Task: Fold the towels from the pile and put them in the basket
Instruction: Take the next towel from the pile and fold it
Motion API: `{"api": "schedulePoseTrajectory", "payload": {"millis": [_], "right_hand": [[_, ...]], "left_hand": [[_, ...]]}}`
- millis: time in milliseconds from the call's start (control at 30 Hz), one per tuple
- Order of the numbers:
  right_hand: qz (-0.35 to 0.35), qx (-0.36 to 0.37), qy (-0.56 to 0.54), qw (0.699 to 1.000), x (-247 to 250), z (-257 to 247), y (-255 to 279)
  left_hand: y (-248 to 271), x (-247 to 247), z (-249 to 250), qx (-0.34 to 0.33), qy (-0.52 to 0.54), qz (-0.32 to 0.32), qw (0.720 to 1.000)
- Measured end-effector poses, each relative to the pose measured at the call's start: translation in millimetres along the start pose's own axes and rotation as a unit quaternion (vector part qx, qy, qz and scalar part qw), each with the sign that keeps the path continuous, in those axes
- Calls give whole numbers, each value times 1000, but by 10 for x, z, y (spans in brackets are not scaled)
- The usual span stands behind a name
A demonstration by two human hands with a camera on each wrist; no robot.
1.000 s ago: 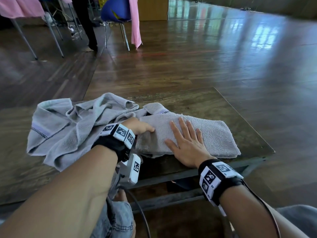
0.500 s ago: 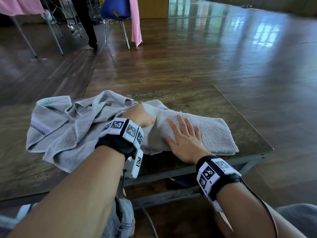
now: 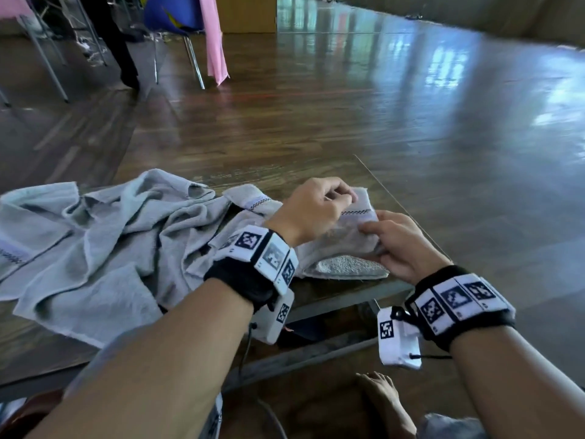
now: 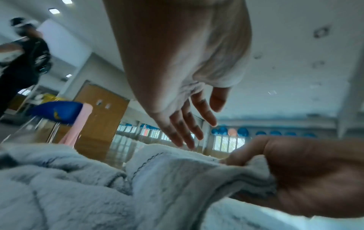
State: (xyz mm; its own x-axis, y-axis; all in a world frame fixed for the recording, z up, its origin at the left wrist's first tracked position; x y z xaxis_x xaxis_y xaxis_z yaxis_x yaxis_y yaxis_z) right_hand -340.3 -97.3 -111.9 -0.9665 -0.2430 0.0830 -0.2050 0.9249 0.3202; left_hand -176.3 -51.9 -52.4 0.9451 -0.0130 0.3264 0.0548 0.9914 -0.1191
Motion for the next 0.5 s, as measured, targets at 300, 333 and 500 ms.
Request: {"api": "schedulePoseTrajectory", "payload": {"millis": [300, 333, 500], "right_hand": [[106, 2, 79, 991, 344, 327, -122], [110, 4, 76, 991, 368, 337, -132], [121, 17, 132, 984, 389, 333, -159]], "left_hand": [[-51, -433, -391, 29, -337, -137, 931], [-47, -477, -425, 30, -348, -145, 926], [-65, -597, -529, 35, -394, -177, 901]]}}
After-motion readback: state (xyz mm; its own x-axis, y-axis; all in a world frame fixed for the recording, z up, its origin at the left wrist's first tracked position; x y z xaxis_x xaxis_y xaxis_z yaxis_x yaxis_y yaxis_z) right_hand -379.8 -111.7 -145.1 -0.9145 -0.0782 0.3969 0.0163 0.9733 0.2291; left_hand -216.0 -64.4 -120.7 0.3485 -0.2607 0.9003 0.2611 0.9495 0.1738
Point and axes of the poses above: each hand's wrist, its own y-axis away from the middle knuckle, its own x-axis out of the back of the hand, z = x × y, the point moved 1 cm from there along -y, towards the middle knuckle, and after that the axes turned 11 degrees about y, right-handed, at the moved point
